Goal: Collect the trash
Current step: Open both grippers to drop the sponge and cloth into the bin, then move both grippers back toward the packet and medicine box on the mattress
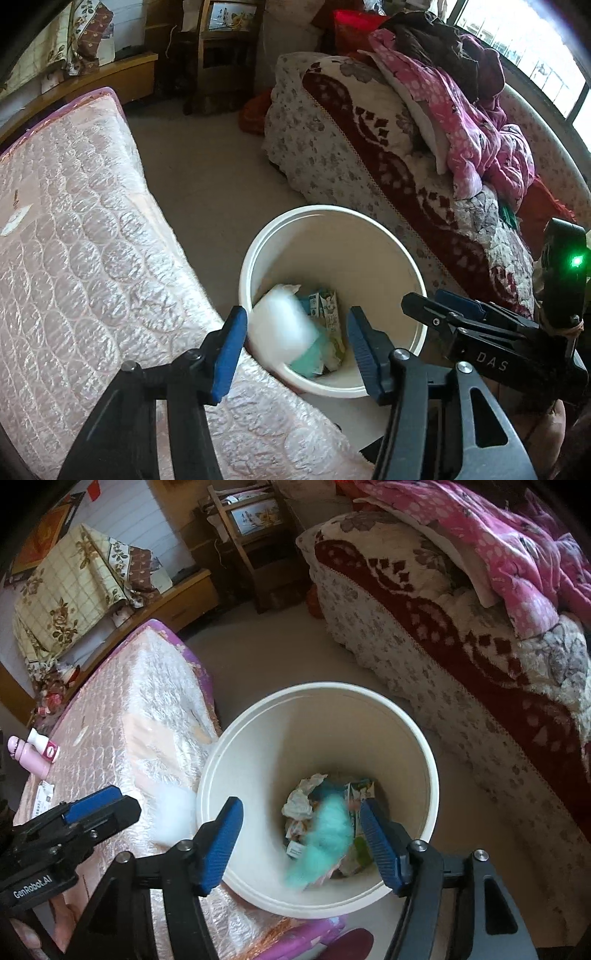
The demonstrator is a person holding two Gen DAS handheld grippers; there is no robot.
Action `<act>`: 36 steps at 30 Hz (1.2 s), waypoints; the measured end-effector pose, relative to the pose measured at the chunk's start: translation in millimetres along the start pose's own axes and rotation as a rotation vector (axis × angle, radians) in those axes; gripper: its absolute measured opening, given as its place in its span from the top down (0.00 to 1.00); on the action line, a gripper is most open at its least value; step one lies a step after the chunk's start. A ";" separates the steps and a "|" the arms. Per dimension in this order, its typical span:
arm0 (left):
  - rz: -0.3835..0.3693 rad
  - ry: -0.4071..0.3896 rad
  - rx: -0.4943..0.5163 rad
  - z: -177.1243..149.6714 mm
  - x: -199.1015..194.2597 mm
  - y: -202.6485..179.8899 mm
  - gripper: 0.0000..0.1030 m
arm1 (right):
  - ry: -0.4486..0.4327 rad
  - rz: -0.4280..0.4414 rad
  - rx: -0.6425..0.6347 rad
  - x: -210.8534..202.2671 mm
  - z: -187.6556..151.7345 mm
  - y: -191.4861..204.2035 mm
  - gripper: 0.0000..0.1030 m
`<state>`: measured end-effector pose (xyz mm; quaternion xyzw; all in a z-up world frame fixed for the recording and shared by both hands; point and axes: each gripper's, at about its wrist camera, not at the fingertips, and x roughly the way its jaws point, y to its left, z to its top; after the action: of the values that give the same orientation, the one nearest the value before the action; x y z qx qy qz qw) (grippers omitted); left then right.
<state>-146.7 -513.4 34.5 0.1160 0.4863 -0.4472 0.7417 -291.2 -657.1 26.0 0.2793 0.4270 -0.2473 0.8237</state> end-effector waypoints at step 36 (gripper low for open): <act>0.318 -0.169 -0.229 -82.7 -156.8 177.5 0.45 | 0.028 0.163 -0.318 -8.0 -51.3 199.6 0.32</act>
<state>-79.9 -275.1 75.9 0.0682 0.4455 -0.2742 0.8495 -195.4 -477.3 57.9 0.1825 0.4483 -0.1049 0.8687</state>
